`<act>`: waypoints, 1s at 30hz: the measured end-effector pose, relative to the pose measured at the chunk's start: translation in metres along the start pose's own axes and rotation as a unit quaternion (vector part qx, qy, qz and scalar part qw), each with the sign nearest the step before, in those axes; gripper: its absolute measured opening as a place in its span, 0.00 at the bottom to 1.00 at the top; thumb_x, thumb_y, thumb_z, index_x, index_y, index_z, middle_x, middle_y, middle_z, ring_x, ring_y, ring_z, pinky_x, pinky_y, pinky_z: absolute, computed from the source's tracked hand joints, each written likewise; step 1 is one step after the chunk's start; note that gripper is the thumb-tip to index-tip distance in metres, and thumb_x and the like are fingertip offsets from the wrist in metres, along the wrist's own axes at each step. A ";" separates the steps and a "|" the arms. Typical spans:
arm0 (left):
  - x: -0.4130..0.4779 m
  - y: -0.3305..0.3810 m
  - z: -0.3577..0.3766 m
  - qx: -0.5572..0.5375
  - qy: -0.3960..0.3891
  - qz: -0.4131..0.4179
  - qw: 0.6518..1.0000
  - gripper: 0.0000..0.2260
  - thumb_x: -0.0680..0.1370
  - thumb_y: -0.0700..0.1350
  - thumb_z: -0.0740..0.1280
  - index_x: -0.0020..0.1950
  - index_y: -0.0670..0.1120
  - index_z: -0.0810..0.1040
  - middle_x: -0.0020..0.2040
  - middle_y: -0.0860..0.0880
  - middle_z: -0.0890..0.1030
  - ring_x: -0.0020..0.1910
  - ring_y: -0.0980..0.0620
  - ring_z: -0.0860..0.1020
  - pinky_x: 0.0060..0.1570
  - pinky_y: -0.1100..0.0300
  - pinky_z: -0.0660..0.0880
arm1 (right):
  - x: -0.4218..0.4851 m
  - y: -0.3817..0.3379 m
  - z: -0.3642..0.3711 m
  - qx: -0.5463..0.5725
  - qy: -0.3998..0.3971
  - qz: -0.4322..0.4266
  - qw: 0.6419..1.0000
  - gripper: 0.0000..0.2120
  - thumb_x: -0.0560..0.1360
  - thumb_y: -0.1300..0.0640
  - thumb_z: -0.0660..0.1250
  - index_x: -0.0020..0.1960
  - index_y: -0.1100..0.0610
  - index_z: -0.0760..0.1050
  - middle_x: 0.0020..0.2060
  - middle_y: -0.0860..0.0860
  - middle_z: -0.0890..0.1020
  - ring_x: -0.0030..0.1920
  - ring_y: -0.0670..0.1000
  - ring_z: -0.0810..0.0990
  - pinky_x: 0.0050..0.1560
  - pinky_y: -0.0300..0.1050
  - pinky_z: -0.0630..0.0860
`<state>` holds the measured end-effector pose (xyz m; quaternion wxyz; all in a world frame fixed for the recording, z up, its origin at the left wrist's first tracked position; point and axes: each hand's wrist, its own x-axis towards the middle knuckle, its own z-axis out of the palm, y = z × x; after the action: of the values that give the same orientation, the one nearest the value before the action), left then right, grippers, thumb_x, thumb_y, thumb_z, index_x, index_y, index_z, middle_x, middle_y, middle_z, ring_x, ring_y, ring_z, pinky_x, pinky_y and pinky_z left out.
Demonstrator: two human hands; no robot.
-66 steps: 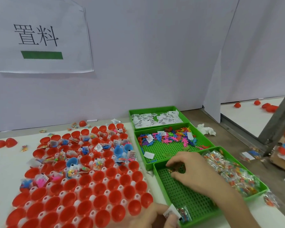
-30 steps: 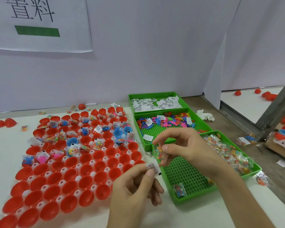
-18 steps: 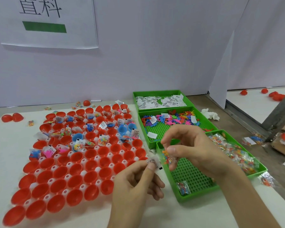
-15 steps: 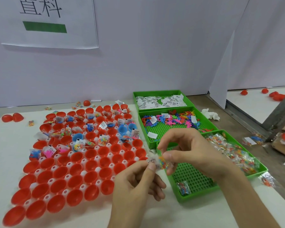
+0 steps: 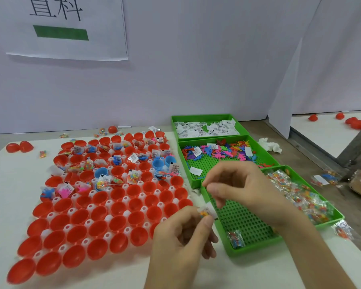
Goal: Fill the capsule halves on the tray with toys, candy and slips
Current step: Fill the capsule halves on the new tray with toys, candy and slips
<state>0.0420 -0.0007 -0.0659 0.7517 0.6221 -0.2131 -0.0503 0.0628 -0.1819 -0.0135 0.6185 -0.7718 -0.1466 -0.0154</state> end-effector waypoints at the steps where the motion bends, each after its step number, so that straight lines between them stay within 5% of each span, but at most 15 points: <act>1: -0.002 -0.001 0.000 0.020 0.000 0.011 1.000 0.04 0.73 0.44 0.69 0.41 0.48 0.82 0.30 0.44 0.81 0.23 0.48 0.78 0.26 0.60 0.74 | 0.001 0.002 -0.002 -0.001 0.037 -0.002 0.999 0.04 0.75 0.63 0.72 0.45 0.56 0.83 0.33 0.49 0.81 0.32 0.50 0.79 0.37 0.41 0.78; 8: -0.005 -0.017 0.004 0.237 -0.028 0.245 0.940 0.02 0.77 0.47 0.69 0.48 0.53 0.80 0.38 0.57 0.81 0.28 0.66 0.75 0.31 0.72 0.74 | 0.008 0.025 -0.023 -0.226 0.297 0.048 0.926 0.11 0.76 0.62 0.72 0.43 0.46 0.83 0.35 0.45 0.83 0.34 0.47 0.79 0.36 0.40 0.76; 13: -0.002 -0.023 0.000 0.294 -0.014 0.322 0.900 0.06 0.72 0.42 0.74 0.47 0.50 0.82 0.40 0.57 0.81 0.34 0.67 0.75 0.36 0.78 0.70 | 0.036 0.033 -0.041 -0.366 0.278 0.109 0.881 0.06 0.74 0.59 0.73 0.45 0.47 0.83 0.38 0.38 0.82 0.36 0.38 0.77 0.37 0.28 0.67; 19: -0.001 -0.024 0.001 0.302 0.009 0.337 0.891 0.02 0.74 0.47 0.72 0.46 0.52 0.83 0.37 0.58 0.82 0.29 0.63 0.74 0.29 0.75 0.70 | 0.092 0.060 -0.055 -0.471 0.146 0.187 0.850 0.09 0.75 0.56 0.73 0.55 0.52 0.83 0.49 0.49 0.85 0.43 0.45 0.79 0.46 0.40 0.75; 23: 0.001 -0.022 -0.001 0.301 -0.008 0.329 0.895 0.03 0.75 0.46 0.72 0.48 0.53 0.83 0.39 0.58 0.83 0.29 0.63 0.75 0.29 0.74 0.71 | 0.096 0.071 -0.054 -0.491 0.160 0.192 0.835 0.06 0.76 0.59 0.71 0.51 0.52 0.84 0.49 0.50 0.85 0.44 0.47 0.79 0.47 0.42 0.76; 26: 0.002 -0.021 -0.001 0.288 -0.007 0.314 0.904 0.03 0.75 0.45 0.72 0.47 0.51 0.83 0.41 0.58 0.83 0.30 0.65 0.74 0.30 0.73 0.72 | 0.083 0.060 -0.049 -0.438 0.211 0.160 0.859 0.06 0.76 0.60 0.70 0.46 0.51 0.84 0.42 0.47 0.85 0.41 0.45 0.80 0.41 0.38 0.73; 30: 0.004 -0.016 -0.001 0.229 0.013 0.287 0.930 0.03 0.77 0.48 0.70 0.45 0.50 0.81 0.48 0.58 0.83 0.29 0.65 0.76 0.28 0.68 0.75 | 0.045 0.024 -0.029 -0.183 0.208 0.087 0.957 0.05 0.74 0.62 0.73 0.44 0.52 0.85 0.38 0.48 0.86 0.41 0.46 0.84 0.41 0.31 0.76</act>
<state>0.0495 -0.0045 -0.0800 0.5735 0.6904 -0.3787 0.2258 0.1165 -0.2045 -0.0203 0.4824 -0.8613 0.0581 -0.1483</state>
